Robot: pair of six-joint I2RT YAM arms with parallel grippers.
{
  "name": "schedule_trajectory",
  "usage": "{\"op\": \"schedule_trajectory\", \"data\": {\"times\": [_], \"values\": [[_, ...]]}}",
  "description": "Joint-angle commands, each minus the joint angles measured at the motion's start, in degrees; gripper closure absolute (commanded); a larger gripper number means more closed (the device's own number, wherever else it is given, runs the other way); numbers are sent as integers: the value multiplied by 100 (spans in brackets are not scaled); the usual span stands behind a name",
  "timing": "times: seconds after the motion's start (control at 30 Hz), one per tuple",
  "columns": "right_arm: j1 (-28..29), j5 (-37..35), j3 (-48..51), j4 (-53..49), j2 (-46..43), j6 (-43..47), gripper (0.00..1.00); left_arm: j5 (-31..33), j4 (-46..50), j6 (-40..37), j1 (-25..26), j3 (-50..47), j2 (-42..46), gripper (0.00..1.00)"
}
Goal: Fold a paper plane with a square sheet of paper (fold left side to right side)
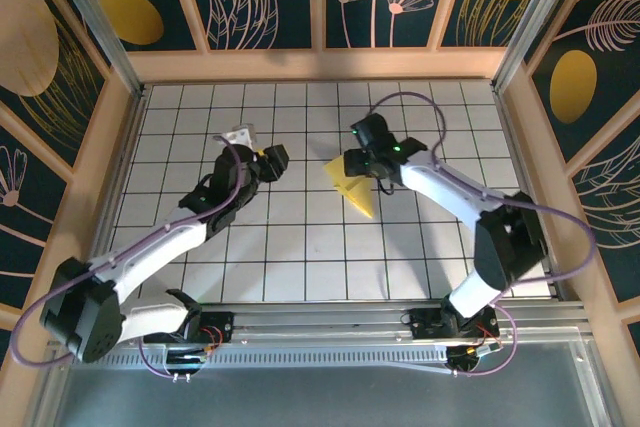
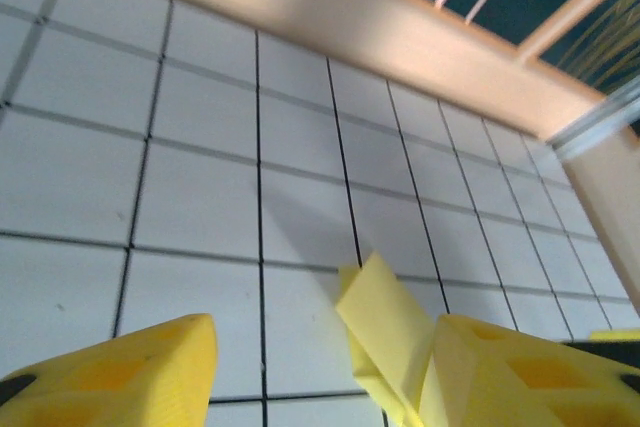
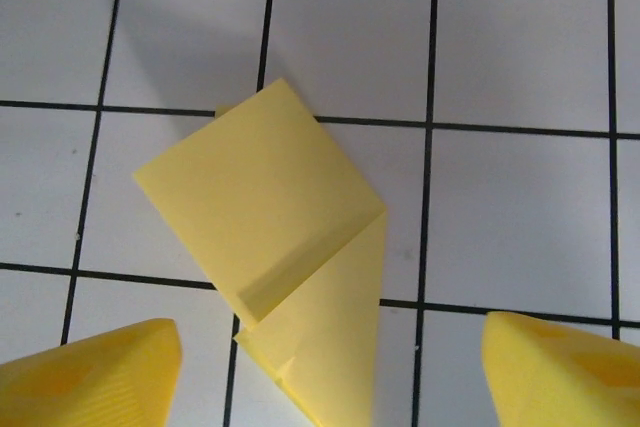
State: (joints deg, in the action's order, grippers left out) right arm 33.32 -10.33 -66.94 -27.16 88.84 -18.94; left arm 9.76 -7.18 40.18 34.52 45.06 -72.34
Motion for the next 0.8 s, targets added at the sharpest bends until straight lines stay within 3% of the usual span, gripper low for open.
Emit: {"op": "schedule_trajectory", "data": {"times": [0.0, 0.23, 0.43, 0.77], "values": [[-298, 787, 614, 1053, -543, -348, 13, -683, -76, 363, 28, 326, -466, 40], [-1586, 2193, 2177, 2612, -1600, -1201, 1, -1199, -237, 854, 22, 488, -1249, 41], [-2869, 3776, 3436, 3895, -1736, -2110, 1, -1719, -804, 1446, 28, 365, -1858, 42], [-3385, 4288, 4092, 4359, -1477, -2225, 1, -2116, -1242, 1864, 136, 565, -2818, 43]]}}
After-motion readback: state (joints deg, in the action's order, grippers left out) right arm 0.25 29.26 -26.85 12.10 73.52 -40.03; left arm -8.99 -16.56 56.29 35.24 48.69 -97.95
